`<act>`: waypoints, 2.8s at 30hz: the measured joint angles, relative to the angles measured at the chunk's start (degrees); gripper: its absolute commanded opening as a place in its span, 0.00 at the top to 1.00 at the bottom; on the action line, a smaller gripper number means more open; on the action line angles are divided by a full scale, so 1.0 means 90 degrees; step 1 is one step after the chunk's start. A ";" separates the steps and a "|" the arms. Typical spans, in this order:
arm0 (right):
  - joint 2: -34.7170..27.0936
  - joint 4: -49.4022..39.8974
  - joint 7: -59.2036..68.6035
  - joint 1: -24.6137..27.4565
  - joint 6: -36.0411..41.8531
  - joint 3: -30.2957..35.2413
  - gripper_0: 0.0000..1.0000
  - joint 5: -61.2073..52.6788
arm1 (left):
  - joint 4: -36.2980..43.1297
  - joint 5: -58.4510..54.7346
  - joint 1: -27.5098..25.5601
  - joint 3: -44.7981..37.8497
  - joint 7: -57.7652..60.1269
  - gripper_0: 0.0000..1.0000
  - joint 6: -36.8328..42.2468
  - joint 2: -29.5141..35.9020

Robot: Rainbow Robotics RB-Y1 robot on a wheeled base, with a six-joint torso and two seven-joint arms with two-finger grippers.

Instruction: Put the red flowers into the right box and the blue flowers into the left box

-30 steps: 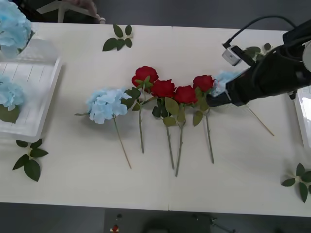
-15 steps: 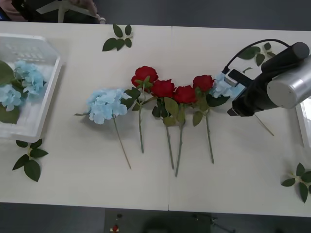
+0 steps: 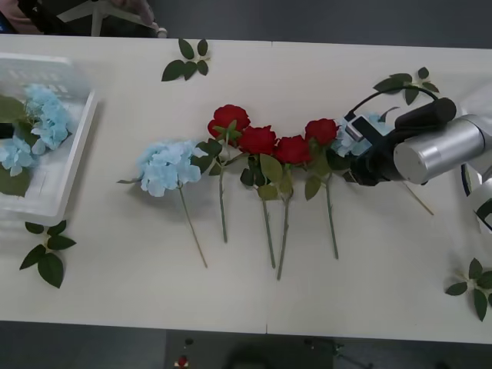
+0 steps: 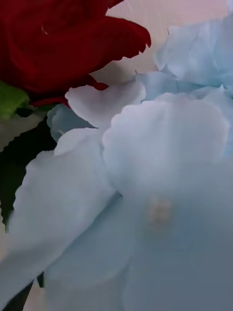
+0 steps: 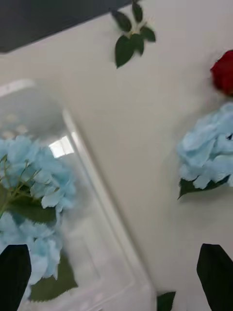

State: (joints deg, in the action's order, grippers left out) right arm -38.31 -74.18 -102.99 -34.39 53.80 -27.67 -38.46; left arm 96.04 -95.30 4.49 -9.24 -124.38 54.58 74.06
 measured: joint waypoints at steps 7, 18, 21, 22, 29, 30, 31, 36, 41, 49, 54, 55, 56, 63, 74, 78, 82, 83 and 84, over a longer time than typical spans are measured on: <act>0.0215 0.0131 0.0000 -0.0006 -0.0038 0.0712 0.00 -0.0028 | 0.1185 0.1575 -0.0157 -0.0237 0.1265 0.00 0.0167 -0.1526; 0.0248 0.0352 0.0001 -0.0020 -0.0336 0.0792 0.00 -0.0027 | 0.3665 0.4265 -0.1982 -0.0195 0.2858 0.01 0.0165 -0.3895; 0.0248 0.0471 0.0001 -0.0020 -0.0448 0.0787 0.00 -0.0027 | 0.3933 0.4679 -0.2393 0.0000 0.3257 0.00 0.0165 -0.4138; 0.0248 0.0520 0.0001 -0.0020 -0.0550 0.0787 0.00 -0.0027 | 0.3983 0.4845 -0.2469 0.0107 0.3513 0.00 0.0165 -0.4178; 0.0248 0.0693 0.0002 -0.0021 -0.0889 0.0788 0.07 -0.0027 | 0.3956 0.6313 -0.1760 0.1489 0.6006 0.00 0.0833 -0.4187; 0.0248 0.0693 0.0002 -0.0021 -0.0929 0.0788 0.09 -0.0026 | 0.3905 0.6454 -0.1530 0.1728 0.6353 0.00 0.0977 -0.4186; 0.0248 0.0694 0.0002 -0.0021 -0.0965 0.0789 0.10 -0.0023 | 0.3847 0.6564 -0.1320 0.1919 0.6606 0.00 0.1067 -0.4187; 0.0248 0.0773 0.0009 -0.0022 -0.1153 0.0789 0.11 -0.0008 | 0.3323 0.7321 -0.0369 0.2624 0.7354 0.00 0.1601 -0.4292; 0.0248 0.0946 0.0012 -0.0024 -0.1328 0.0790 0.11 -0.0008 | 0.2405 0.8078 0.0329 0.3135 0.7678 0.00 0.1683 -0.4641; 0.0248 0.1109 0.0017 -0.0026 -0.1606 0.0884 0.11 -0.0010 | 0.1158 0.8242 0.1310 0.3852 0.8223 0.00 0.1679 -0.4958; 0.0248 0.1280 0.0017 -0.0026 -0.1607 0.0922 0.11 -0.0010 | 0.0679 0.8293 0.1590 0.3858 0.8228 0.01 0.1492 -0.5279; 0.0248 0.1317 0.0017 -0.0026 -0.1607 0.0918 0.11 -0.0010 | 0.0592 0.8293 0.1635 0.3858 0.8229 0.00 0.1457 -0.5322; 0.0248 0.1360 0.0017 -0.0026 -0.1608 0.0912 0.11 -0.0011 | 0.0492 0.8293 0.1690 0.3858 0.8230 0.00 0.1420 -0.5360; 0.0243 0.1611 0.0017 -0.0130 -0.1971 0.0606 0.27 -0.0014 | -0.0302 0.8314 0.2098 0.3890 0.8234 0.25 0.1091 -0.5395; 0.0277 0.1737 0.0017 -0.0273 -0.2017 0.0392 1.00 -0.0005 | -0.0731 0.8512 0.2301 0.4303 0.8238 1.00 0.0915 -0.5395; 0.0315 0.1745 0.0017 -0.0273 -0.2017 0.0399 1.00 -0.0005 | -0.0665 0.8513 0.2301 0.4303 0.8238 1.00 0.0925 -0.5351; 0.0318 0.1749 0.0017 -0.0273 -0.2017 0.0399 1.00 -0.0005 | -0.0073 0.8506 0.2299 0.4302 0.8239 1.00 0.1236 -0.5016; 0.0318 0.1752 0.0017 -0.0273 -0.2017 0.0399 1.00 -0.0005 | 0.0224 0.8482 0.2294 0.4302 0.8239 1.00 0.1390 -0.4846; 0.0318 0.1753 0.0017 -0.0273 -0.2018 0.0399 1.00 -0.0005 | 0.0568 0.8432 0.2288 0.4300 0.8239 1.00 0.1551 -0.4642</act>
State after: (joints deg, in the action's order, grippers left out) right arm -35.45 -58.40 -102.84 -36.85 35.64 -24.07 -38.51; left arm 101.15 -19.42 25.08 29.46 -50.23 68.54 32.28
